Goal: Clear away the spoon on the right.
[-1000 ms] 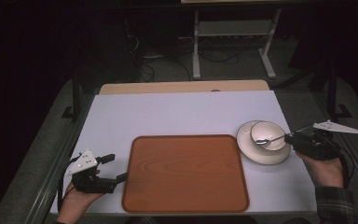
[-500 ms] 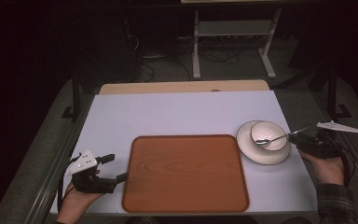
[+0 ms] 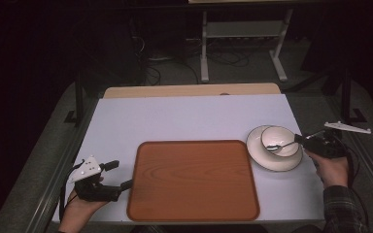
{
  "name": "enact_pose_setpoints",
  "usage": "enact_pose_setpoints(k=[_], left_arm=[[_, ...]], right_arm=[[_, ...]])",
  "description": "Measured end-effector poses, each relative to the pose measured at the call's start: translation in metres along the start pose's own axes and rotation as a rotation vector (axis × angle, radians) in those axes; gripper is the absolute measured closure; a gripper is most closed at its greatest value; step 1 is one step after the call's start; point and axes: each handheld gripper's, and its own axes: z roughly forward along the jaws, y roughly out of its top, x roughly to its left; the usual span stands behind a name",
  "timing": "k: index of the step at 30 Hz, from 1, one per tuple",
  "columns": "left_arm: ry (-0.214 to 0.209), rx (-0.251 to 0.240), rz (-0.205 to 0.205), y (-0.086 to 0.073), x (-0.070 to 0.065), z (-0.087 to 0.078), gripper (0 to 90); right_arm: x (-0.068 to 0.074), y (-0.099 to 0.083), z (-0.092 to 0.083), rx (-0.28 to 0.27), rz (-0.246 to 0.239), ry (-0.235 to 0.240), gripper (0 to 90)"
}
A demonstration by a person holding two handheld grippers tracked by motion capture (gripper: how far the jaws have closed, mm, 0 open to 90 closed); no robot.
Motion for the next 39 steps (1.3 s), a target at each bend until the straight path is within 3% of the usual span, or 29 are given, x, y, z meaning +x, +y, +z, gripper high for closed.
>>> enact_pose_setpoints(k=[12, 21, 39], left_arm=[[0.001, -0.002, 0.003, 0.0, 0.0, -0.001, 13.1], [0.003, -0.001, 0.005, 0.0, -0.001, -0.001, 13.1], [0.003, -0.002, 0.004, 0.0, 0.0, -0.001, 13.1]], right_arm=[[0.0, -0.001, -0.001, 0.01, 0.007, -0.005, 58.8], [0.004, 0.005, -0.009, -0.028, 0.015, -0.002, 72.3], [0.023, 0.027, -0.014, -0.101, -0.046, 0.053, 86.8]])
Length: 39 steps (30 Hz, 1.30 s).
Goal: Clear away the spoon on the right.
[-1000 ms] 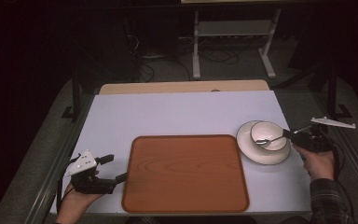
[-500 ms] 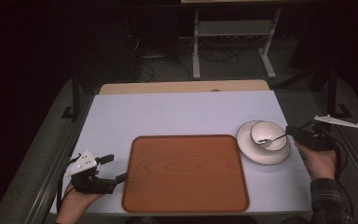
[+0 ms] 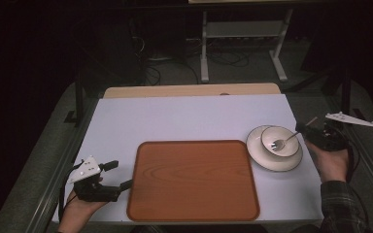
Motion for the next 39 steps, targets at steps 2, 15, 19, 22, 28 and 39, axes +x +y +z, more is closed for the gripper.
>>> enact_pose_setpoints(k=[2, 15, 19, 22, 28, 39], left_arm=[[0.0, -0.001, 0.001, 0.0, 0.0, 0.0, 13.1], [0.001, -0.002, 0.001, 0.0, 0.0, 0.0, 13.1], [0.001, -0.001, 0.0, 0.0, 0.0, 0.0, 13.1], [0.0, -0.003, 0.001, 0.0, -0.001, 0.001, 13.1], [0.0, -0.002, 0.0, 0.0, 0.0, 0.0, 13.1], [0.0, -0.002, 0.001, 0.0, 0.0, 0.0, 13.1]], right_arm=[[0.001, 0.004, -0.001, -0.011, -0.011, 0.01, 88.1], [0.004, 0.014, -0.002, -0.014, -0.065, 0.026, 88.3], [0.005, 0.019, -0.002, -0.013, -0.082, 0.023, 88.4], [0.007, 0.022, -0.002, -0.012, -0.096, 0.019, 88.4], [0.016, 0.036, -0.006, -0.017, -0.146, 0.026, 88.4], [0.034, 0.053, -0.03, -0.067, -0.189, 0.038, 88.4]])
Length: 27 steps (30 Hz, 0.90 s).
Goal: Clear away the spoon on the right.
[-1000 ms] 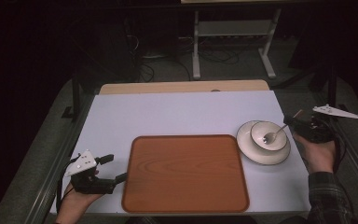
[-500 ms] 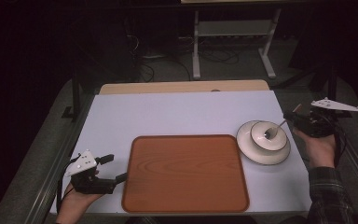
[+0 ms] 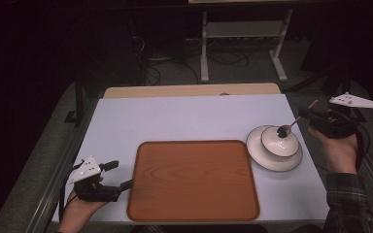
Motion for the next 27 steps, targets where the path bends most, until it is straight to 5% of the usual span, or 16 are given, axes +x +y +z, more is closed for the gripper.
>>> enact_pose_setpoints(k=[8, 27], left_arm=[[0.002, -0.001, -0.001, 0.0, 0.0, 0.0, 13.1], [0.003, -0.004, -0.002, 0.0, 0.0, -0.001, 13.1]], right_arm=[[0.012, 0.008, -0.007, -0.023, -0.012, 0.071, 88.5], [0.071, 0.012, 0.012, 0.077, -0.146, 0.257, 88.4]])
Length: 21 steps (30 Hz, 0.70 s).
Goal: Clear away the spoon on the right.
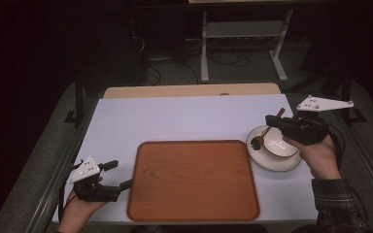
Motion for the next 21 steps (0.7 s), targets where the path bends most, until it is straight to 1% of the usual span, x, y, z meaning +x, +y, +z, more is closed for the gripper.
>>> enact_pose_setpoints(k=[2, 3, 4, 5, 7, 8, 11, 12, 14, 16, 18, 20, 21], left_arm=[[0.0, 0.0, 0.001, 0.0, 0.0, 0.0, 13.1], [0.0, -0.001, 0.001, 0.0, 0.0, 0.0, 13.1], [0.0, -0.001, 0.001, 0.0, 0.0, 0.0, 13.1], [0.0, -0.001, 0.0, 0.0, 0.0, 0.0, 13.1], [0.0, -0.001, 0.0, 0.0, 0.0, 0.0, 13.1], [0.0, 0.0, 0.0, 0.0, 0.0, 0.0, 13.1], [-0.001, -0.001, 0.001, 0.0, 0.0, 0.0, 13.1], [0.0, -0.002, 0.002, 0.0, 0.0, -0.001, 13.1], [0.0, -0.002, 0.003, 0.0, 0.0, -0.001, 13.1], [0.0, -0.002, 0.001, 0.0, 0.0, -0.001, 13.1], [0.0, -0.002, 0.001, 0.0, 0.0, -0.001, 13.1], [0.0, -0.002, 0.002, 0.0, 0.0, -0.001, 13.1], [0.0, -0.002, 0.002, 0.0, 0.0, -0.001, 13.1]], right_arm=[[0.002, 0.0, 0.002, 0.006, -0.003, 0.005, 88.5], [0.005, -0.001, 0.005, 0.018, -0.012, 0.017, 88.5], [0.005, -0.001, 0.005, 0.018, -0.012, 0.017, 88.5], [0.007, -0.002, 0.009, 0.029, -0.021, 0.026, 88.5], [0.009, -0.002, 0.011, 0.036, -0.02, 0.032, 88.5], [0.013, -0.003, 0.014, 0.049, -0.033, 0.043, 88.5], [0.016, -0.004, 0.018, 0.063, -0.04, 0.055, 88.5], [0.019, -0.005, 0.022, 0.078, -0.048, 0.066, 88.5], [0.021, -0.006, 0.024, 0.085, -0.052, 0.072, 88.5], [0.026, -0.009, 0.03, 0.108, -0.064, 0.087, 88.5], [0.028, -0.01, 0.032, 0.115, -0.065, 0.093, 88.5], [0.033, -0.014, 0.038, 0.139, -0.07, 0.108, 88.5], [0.033, -0.014, 0.038, 0.139, -0.07, 0.108, 88.5]])
